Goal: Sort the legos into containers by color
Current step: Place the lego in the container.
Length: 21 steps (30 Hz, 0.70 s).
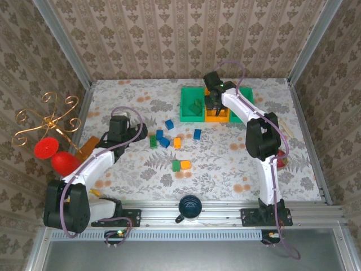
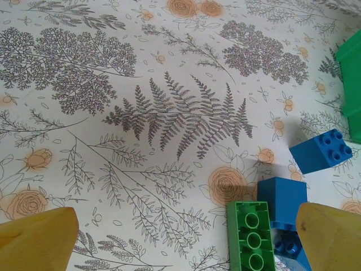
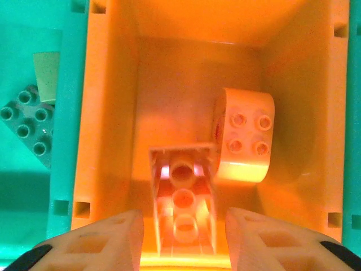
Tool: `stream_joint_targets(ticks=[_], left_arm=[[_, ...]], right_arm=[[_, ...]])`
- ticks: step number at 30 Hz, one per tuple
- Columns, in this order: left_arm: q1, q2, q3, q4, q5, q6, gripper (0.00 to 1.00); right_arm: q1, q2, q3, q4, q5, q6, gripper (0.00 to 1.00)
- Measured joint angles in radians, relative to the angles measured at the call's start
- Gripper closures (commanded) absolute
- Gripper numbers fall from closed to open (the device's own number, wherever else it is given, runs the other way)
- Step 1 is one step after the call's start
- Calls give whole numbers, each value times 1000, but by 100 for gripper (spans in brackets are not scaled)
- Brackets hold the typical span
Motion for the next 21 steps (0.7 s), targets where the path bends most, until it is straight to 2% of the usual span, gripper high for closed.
stream_joint_targets(ticks=[15,21], left_arm=[[0,-8,-5,-1,7,0,0],[0,-10,-5,0,7,0,0]], right_arm=[[0,-5,-11,-1,3,-2,43],[17,-80,-87,-1,3,6,39]])
